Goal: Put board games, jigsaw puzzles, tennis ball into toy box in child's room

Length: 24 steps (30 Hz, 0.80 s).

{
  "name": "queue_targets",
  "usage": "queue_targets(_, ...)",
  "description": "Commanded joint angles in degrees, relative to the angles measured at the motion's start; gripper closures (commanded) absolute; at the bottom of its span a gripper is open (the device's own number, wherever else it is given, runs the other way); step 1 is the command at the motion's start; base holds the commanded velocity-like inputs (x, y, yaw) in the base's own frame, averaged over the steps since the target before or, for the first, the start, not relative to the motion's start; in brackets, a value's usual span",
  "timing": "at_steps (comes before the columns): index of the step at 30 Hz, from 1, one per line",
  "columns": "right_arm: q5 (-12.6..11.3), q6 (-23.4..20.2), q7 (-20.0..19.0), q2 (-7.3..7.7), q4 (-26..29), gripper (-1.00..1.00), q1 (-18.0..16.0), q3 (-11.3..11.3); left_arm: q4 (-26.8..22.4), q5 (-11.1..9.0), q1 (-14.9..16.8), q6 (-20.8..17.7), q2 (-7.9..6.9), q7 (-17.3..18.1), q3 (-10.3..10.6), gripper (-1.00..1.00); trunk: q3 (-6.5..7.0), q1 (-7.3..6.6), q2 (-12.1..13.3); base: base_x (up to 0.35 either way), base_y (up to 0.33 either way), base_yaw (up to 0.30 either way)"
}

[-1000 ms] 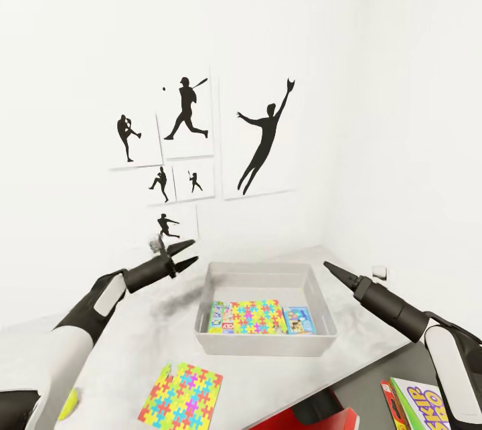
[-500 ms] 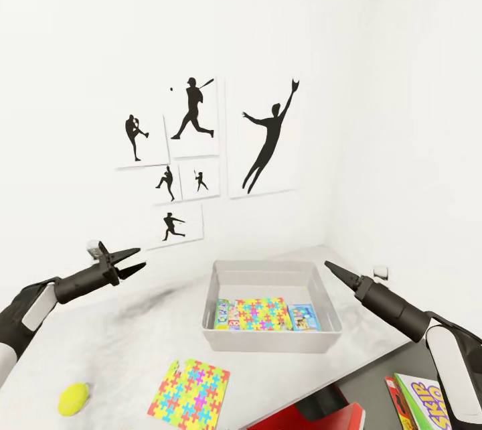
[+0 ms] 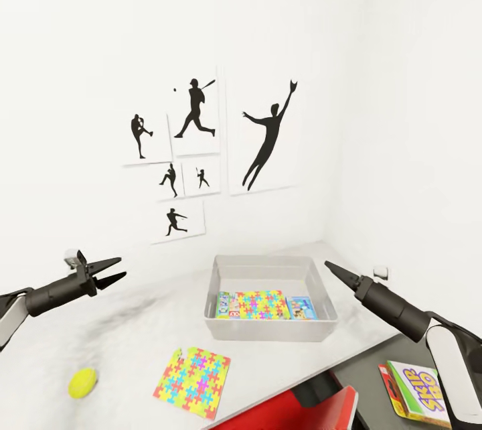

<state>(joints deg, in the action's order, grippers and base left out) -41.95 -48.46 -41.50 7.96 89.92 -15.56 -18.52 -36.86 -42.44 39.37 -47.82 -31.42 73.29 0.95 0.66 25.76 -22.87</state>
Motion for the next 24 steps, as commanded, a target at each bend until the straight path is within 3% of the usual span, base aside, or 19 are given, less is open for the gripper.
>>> queue_targets(1,-0.06,-0.31,-0.14,0.01,-0.01,-1.00,-0.03,-0.08,0.00,-0.26,0.01,-0.52,-0.04,0.08,0.10,-1.00,-0.03,0.02,-0.04,-0.021,0.000,0.000)
queue_targets(11,-0.06,-0.31,-0.09,0.39,-0.05,-1.00,-0.03,-0.28,-0.05,-0.28,0.01,-0.52,-0.24,0.30,0.04,-1.00,-0.03,0.02,-0.04,-0.122,-0.091,0.000)
queue_targets(24,-0.18,-0.28,-0.07,0.61,-0.10,-1.00,-0.03,-0.63,-0.23,-0.10,-0.08,-0.47,-0.39,3.69,0.02,-1.00,0.05,0.02,-0.04,-0.013,-0.097,-0.018)
